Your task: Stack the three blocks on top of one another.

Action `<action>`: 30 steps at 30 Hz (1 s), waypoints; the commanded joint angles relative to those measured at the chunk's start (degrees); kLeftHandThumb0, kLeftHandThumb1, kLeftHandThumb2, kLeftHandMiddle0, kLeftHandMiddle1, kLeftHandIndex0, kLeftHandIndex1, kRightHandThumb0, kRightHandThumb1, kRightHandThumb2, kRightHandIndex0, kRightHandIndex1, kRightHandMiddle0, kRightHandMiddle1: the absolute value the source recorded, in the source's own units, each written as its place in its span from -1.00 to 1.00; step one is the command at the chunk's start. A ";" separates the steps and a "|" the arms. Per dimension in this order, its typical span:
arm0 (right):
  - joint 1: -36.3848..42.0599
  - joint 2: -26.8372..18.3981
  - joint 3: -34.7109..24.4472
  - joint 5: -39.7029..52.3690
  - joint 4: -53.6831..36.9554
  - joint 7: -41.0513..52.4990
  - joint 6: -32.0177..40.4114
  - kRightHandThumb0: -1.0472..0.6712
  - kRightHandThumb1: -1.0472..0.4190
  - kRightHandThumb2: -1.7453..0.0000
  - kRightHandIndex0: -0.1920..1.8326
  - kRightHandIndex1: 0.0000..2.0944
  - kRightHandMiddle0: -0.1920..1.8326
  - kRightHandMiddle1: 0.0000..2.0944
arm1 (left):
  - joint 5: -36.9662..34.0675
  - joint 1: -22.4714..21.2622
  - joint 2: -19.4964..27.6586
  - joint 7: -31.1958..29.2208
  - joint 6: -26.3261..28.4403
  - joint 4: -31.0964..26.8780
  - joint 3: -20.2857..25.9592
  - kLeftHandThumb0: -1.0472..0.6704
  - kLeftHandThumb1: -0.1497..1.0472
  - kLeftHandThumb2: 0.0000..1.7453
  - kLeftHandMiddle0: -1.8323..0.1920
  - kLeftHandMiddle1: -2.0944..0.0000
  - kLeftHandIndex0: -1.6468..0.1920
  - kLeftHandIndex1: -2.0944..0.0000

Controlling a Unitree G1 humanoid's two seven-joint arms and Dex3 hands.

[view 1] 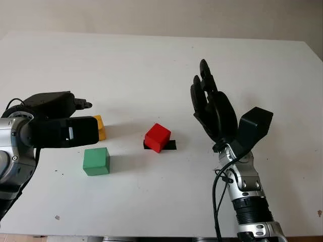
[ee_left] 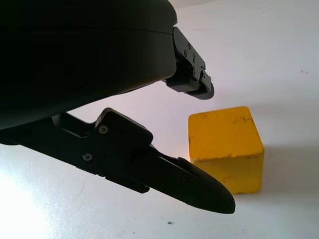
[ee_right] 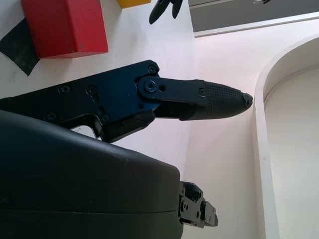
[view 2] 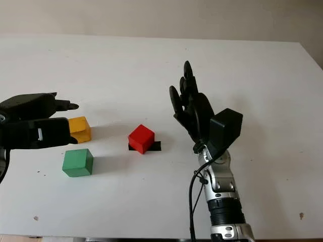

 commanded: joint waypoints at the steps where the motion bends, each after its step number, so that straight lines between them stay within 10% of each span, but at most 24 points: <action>1: 0.41 -0.46 -0.20 0.25 -0.57 0.10 0.12 -0.62 -1.00 0.44 -1.00 -1.00 -1.00 -1.00 | 1.00 0.80 -0.55 0.55 -0.20 -0.13 -0.89 -0.67 0.82 -0.93 0.80 0.94 0.36 0.89; 14: 0.53 -0.54 -0.27 0.52 -0.94 0.25 0.44 -0.61 -1.00 0.45 -1.00 -1.00 -1.00 -1.00 | -1.01 2.14 -2.65 3.22 -2.04 1.94 -0.16 -0.60 0.84 -0.94 0.67 0.92 0.16 0.79; 22: 0.59 -0.73 -0.16 0.08 -0.98 0.15 0.32 -0.62 -1.00 0.44 -1.00 -1.00 -1.00 -1.00 | -2.21 2.96 -2.72 4.37 -3.02 2.41 0.32 -0.31 0.93 -0.93 0.56 0.94 0.39 0.00; 30: 0.48 -0.68 -0.09 0.03 -0.86 0.02 0.37 -0.62 -1.00 0.45 -1.00 -1.00 -1.00 -1.00 | -0.90 4.18 -1.91 8.75 -6.29 2.28 0.69 -0.08 0.97 -0.94 0.46 0.93 0.40 -0.04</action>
